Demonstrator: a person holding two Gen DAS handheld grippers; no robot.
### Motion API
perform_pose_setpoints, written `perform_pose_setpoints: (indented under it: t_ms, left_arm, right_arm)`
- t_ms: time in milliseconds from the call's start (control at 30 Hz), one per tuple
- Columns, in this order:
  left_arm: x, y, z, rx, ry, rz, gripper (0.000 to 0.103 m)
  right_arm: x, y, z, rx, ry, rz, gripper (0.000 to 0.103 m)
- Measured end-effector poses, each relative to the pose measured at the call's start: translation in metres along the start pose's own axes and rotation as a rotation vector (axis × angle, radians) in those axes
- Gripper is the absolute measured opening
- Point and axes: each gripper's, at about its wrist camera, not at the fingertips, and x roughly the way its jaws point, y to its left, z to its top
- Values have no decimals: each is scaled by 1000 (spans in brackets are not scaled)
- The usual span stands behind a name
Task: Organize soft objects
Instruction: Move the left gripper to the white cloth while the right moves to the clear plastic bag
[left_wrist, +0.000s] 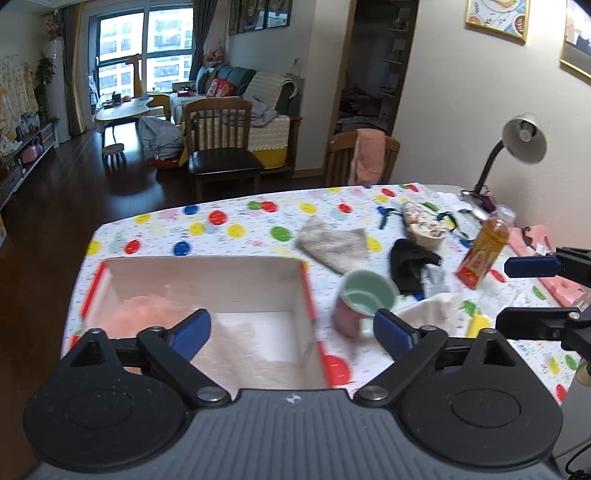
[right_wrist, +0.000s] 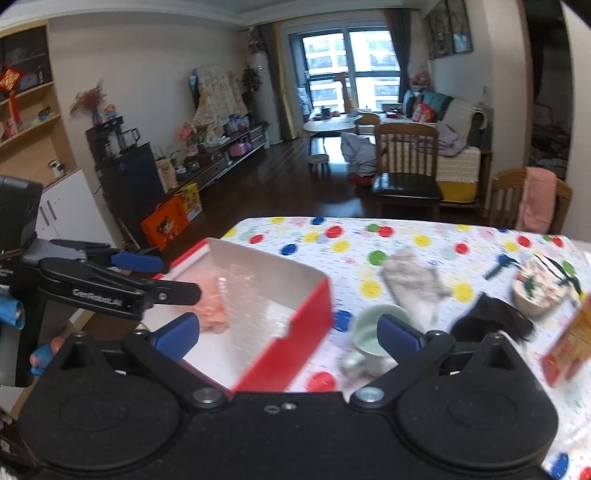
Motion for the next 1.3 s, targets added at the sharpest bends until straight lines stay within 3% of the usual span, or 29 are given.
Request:
perform_pose_setpoints:
  t_ms: [367, 500, 733, 933, 1033, 1300]
  left_arm:
    - [25, -87, -1, 1, -23, -85, 102]
    - [47, -117, -3, 4, 16, -88, 102]
    - [83, -159, -7, -40, 94, -169, 102]
    - [112, -189, -9, -69, 127, -140, 102]
    - [126, -199, -8, -90, 138, -87, 102]
    - [164, -208, -5, -184, 197, 9, 102]
  right_arm:
    - [-55, -101, -39, 64, 2, -119, 103]
    - [-65, -134, -55, 83, 17, -164, 103]
    - [-78, -188, -82, 135, 47, -223, 103]
    - [-79, -227, -103, 168, 78, -270, 103]
    - [-74, -243, -113, 194, 102, -283, 103]
    - [-59, -293, -126, 359, 137, -343, 100]
